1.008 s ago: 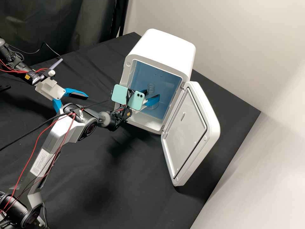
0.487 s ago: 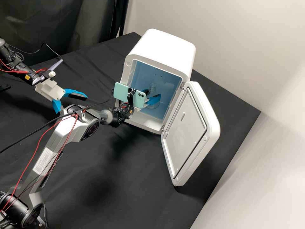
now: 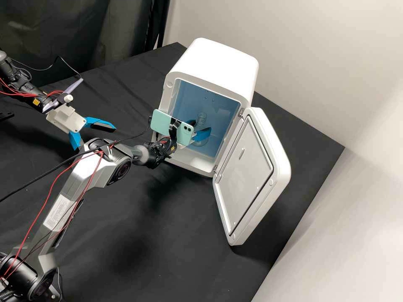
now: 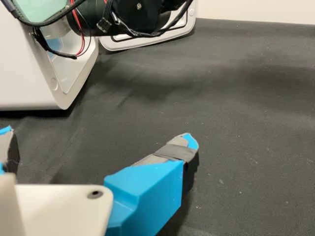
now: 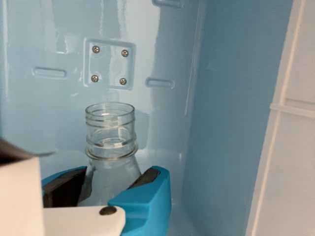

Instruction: Place the flask in the incubator

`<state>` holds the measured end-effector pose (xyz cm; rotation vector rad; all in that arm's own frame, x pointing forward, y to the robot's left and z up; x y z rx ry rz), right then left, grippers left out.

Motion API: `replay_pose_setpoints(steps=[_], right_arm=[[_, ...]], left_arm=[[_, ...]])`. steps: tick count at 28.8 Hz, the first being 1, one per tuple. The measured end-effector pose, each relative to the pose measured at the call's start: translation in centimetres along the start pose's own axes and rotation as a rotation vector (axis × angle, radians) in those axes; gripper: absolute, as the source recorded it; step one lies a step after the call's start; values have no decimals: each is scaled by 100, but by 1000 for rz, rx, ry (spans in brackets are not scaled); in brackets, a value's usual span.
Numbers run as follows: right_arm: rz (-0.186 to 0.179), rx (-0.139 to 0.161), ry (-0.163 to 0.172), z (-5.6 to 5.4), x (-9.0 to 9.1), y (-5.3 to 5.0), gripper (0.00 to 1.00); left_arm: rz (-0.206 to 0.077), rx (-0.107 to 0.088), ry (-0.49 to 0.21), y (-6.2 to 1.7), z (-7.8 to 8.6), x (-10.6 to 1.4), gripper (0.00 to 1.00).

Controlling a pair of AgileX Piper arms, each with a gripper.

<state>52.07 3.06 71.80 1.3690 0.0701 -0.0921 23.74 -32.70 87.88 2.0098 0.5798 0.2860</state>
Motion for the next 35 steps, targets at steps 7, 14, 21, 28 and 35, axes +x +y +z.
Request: replay_pose_setpoints(steps=[7, 14, 21, 28, 35], right_arm=[[0, 6, 0, 0, 0, 0, 0], [0, 8, 0, 0, 0, 0, 100], [-9, 7, -6, 20, -14, -27, 100], [-15, 7, -10, 29, -21, -40, 100], [-17, 6, -14, 45, -26, -46, 100]], left_arm=[[9, 2, -1, 22, 5, -15, 100], [18, 3, -2, 42, 10, -28, 100], [18, 3, -2, 42, 10, -28, 100], [18, 3, -2, 42, 10, -28, 100], [18, 4, -3, 41, 13, -27, 100]])
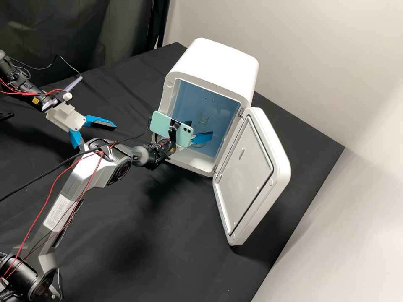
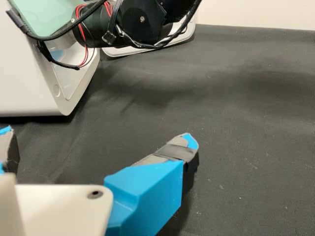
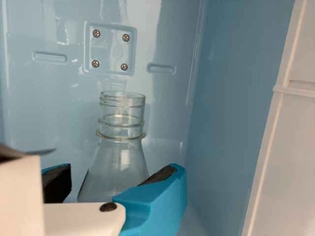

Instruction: Place the flask in the incubator

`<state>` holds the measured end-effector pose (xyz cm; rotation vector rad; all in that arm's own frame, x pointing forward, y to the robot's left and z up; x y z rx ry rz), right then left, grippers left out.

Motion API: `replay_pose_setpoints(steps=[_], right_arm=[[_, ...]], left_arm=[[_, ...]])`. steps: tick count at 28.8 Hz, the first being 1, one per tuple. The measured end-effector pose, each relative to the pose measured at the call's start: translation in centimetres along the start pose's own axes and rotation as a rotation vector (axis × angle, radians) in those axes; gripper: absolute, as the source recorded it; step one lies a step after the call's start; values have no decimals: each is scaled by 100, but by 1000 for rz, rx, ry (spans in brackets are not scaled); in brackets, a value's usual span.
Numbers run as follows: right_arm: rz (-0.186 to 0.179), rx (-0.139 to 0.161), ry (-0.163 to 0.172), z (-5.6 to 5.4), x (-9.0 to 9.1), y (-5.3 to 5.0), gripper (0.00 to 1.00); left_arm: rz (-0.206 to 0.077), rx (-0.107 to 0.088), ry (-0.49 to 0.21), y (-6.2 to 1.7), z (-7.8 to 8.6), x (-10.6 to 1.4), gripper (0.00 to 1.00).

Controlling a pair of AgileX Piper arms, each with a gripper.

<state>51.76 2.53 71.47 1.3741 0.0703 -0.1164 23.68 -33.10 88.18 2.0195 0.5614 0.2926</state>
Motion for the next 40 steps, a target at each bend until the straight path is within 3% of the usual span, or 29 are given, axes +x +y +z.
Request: replay_pose_setpoints(steps=[8, 14, 19, 25, 28, 34, 40], right_arm=[[-6, -4, -9, 54, -10, -1, 100], [-40, 31, -23, 146, -103, -30, 100], [-45, 59, -13, 147, -223, 55, 100], [-4, 90, 20, 114, -372, 245, 100], [10, 94, 28, 114, -416, 293, 100], [1, 125, 12, 148, -519, 320, 100], [3, 127, 12, 159, -649, 328, 100]], left_arm=[[-2, 4, -11, -5, 31, 4, 100], [-2, 4, -11, -5, 31, 4, 100], [1, 5, -11, 3, 33, -1, 100], [19, 8, -14, 43, 43, -28, 100], [20, 8, -14, 45, 44, -29, 100], [20, 8, -14, 45, 44, -29, 100], [31, 10, -15, 70, 50, -46, 100]])
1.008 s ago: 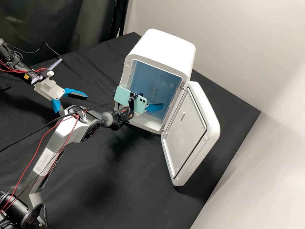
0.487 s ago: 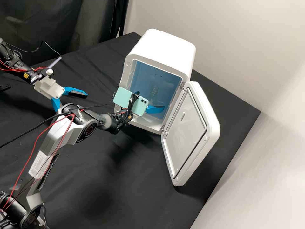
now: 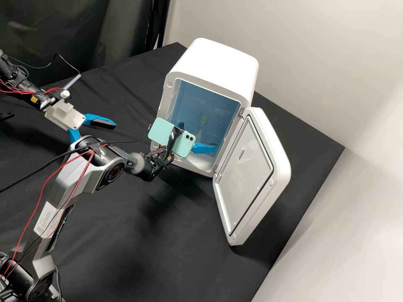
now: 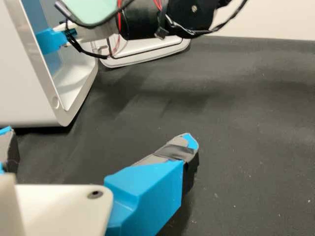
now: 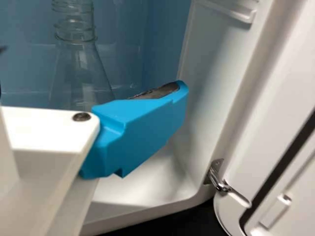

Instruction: Place the flask in the incubator

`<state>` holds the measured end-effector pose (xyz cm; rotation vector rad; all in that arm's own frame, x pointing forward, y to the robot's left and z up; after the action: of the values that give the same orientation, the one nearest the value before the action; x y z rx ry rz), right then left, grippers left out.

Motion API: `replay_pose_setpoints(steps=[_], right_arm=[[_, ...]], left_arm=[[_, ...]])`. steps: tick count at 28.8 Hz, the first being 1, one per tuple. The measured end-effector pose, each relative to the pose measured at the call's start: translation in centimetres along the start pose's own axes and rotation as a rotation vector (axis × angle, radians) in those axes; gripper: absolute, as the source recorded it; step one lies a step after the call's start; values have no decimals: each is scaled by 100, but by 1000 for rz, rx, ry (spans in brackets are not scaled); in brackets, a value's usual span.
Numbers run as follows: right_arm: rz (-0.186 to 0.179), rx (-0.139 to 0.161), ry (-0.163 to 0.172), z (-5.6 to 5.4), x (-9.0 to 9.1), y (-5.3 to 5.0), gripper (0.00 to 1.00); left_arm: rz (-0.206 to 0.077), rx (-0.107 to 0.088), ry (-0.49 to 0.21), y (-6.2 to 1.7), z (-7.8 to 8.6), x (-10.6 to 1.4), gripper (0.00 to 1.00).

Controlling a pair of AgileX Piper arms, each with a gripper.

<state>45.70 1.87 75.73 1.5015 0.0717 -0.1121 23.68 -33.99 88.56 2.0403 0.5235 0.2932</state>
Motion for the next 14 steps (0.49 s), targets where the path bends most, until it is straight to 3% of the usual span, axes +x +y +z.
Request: replay_pose_setpoints(steps=[7, 14], right_arm=[[14, -13, 34, -11, -196, 19, 100], [27, 7, 62, -13, -431, 31, 100]], left_arm=[[11, 2, -2, 26, 6, -17, 100], [11, 2, -2, 26, 6, -17, 100]])
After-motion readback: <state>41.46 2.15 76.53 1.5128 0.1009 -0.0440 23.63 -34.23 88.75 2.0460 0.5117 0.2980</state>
